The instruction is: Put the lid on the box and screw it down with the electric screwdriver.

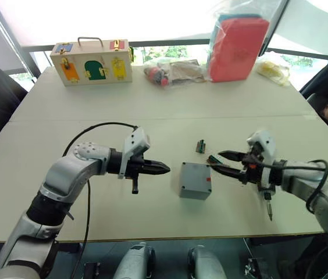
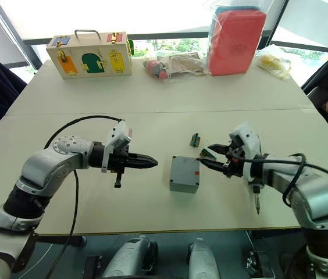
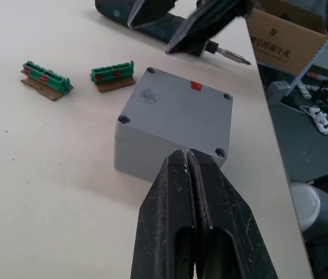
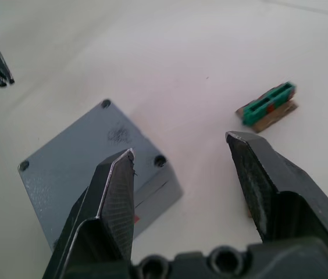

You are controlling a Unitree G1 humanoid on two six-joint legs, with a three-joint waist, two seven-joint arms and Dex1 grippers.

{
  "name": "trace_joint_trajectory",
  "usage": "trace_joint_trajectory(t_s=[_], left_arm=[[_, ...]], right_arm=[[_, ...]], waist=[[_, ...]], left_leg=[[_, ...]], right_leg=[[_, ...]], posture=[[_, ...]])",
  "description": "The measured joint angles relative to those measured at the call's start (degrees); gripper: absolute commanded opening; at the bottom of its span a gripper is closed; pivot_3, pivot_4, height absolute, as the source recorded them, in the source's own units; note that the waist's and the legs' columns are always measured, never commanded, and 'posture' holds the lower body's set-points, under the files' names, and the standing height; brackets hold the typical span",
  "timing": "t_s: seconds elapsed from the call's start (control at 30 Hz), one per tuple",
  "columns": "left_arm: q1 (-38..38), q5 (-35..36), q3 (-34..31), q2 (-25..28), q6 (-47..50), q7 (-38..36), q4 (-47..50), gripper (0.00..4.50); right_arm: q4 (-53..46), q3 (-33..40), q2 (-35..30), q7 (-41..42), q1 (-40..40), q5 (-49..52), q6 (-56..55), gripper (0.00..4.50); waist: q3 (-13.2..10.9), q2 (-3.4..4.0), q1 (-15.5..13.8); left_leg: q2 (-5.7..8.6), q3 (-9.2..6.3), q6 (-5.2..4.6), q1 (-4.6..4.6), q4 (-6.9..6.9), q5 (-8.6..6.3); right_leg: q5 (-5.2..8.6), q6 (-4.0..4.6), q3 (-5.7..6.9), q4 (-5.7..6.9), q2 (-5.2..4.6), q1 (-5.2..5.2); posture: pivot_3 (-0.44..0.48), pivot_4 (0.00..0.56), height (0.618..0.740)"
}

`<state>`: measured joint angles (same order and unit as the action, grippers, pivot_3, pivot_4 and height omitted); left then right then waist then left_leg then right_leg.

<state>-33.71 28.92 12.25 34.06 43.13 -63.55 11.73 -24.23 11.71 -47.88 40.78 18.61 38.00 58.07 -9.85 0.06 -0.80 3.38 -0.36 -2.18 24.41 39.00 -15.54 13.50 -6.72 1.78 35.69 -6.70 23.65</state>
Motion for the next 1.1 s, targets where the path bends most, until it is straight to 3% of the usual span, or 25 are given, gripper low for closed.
trace_joint_trajectory(t_s=[0.03, 0.17, 0.27, 0.4, 0.5, 0.67, 0.87, 0.97, 1.1], left_arm=[[-0.91, 0.01, -0.02, -0.42, -0.22, -0.06, -0.32, 0.00], [-3.54, -0.46, 0.49, -1.04, -3.77, -2.36, -2.05, 0.00], [-4.77, -2.42, 3.01, -1.04, -7.19, -5.22, -3.35, 0.00], [-7.56, -4.95, 5.91, -2.15, -12.11, -8.76, -5.58, 0.00], [-9.27, -6.87, 7.67, -4.11, -15.20, -9.99, -7.51, 0.00], [-9.92, -8.03, 9.09, -7.39, -17.25, -9.88, -8.96, 0.00], [-9.62, -8.80, 9.06, -7.55, -17.43, -9.50, -8.93, 0.00], [-8.89, -8.97, 9.01, -7.22, -17.10, -8.87, -8.77, 0.00], [-7.84, -8.98, 8.85, -7.07, -16.28, -7.64, -7.95, 0.00]], right_arm=[[0.17, 1.74, -1.25, -0.83, 2.47, 1.20, 2.92, 3.20], [4.65, 4.52, -8.18, -4.26, 14.51, 5.47, 24.29, 4.48], [11.62, 1.45, -14.75, -7.62, 16.04, 7.85, 33.16, 4.48], [20.63, -8.33, -22.30, -11.78, 17.64, 14.41, 34.05, 4.48], [26.39, -14.31, -24.38, -14.29, 21.23, 18.87, 34.05, 4.48], [32.81, -21.74, -23.61, -19.40, 23.34, 22.90, 34.07, 4.48], [40.05, -28.25, -19.34, -23.36, 28.99, 23.54, 34.08, 4.48], [42.41, -30.84, -17.09, -24.07, 30.46, 22.68, 34.09, 3.86], [42.97, -33.39, -15.80, -24.47, 31.38, 20.58, 34.05, 2.63]], waist=[[0.00, 0.00, -0.04], [0.01, 0.00, -0.10], [0.01, -0.02, -0.03], [-0.01, 0.09, 0.19], [0.01, 0.13, 0.21], [0.00, 0.12, 0.16], [0.00, 0.15, 0.17], [0.00, 0.15, 0.11], [0.00, 0.15, 0.06]], left_leg=[[0.00, -0.01, 0.00, 0.01, -0.01, 0.00], [-0.03, -0.05, -0.01, 0.03, -0.07, -0.01], [-0.04, -0.04, -0.07, 0.07, -0.09, -0.05], [-0.03, 0.10, -0.12, 0.08, -0.03, -0.08], [-0.05, 0.10, -0.18, 0.07, -0.04, -0.11], [-0.06, 0.10, -0.20, 0.12, -0.03, -0.12], [-0.06, 0.10, -0.20, 0.12, -0.01, -0.12], [-0.06, 0.10, -0.21, 0.12, -0.01, -0.12], [-0.04, 0.09, -0.23, 0.12, 0.02, -0.13]], right_leg=[[0.00, 0.00, 0.01, -0.01, -0.03, 0.01], [0.02, 0.04, 0.00, -0.13, -0.11, -0.01], [0.09, 0.23, 0.01, -0.41, -0.18, -0.10], [0.08, 0.24, -0.08, -0.44, -0.21, -0.08], [0.08, 0.24, -0.08, -0.45, -0.19, -0.08], [0.00, 0.10, -0.08, -0.46, -0.17, -0.05], [-0.02, 0.06, -0.06, -0.44, -0.12, -0.04], [-0.02, 0.05, -0.04, -0.45, -0.09, -0.05], [-0.03, 0.05, 0.00, -0.44, -0.08, -0.09]], posture=[[0.000, 0.150, 0.740], [0.000, 0.150, 0.740], [0.000, 0.150, 0.740], [0.000, 0.150, 0.740], [0.000, 0.150, 0.740], [0.000, 0.150, 0.740], [0.000, 0.150, 0.740], [0.000, 0.150, 0.740], [0.000, 0.150, 0.740]])
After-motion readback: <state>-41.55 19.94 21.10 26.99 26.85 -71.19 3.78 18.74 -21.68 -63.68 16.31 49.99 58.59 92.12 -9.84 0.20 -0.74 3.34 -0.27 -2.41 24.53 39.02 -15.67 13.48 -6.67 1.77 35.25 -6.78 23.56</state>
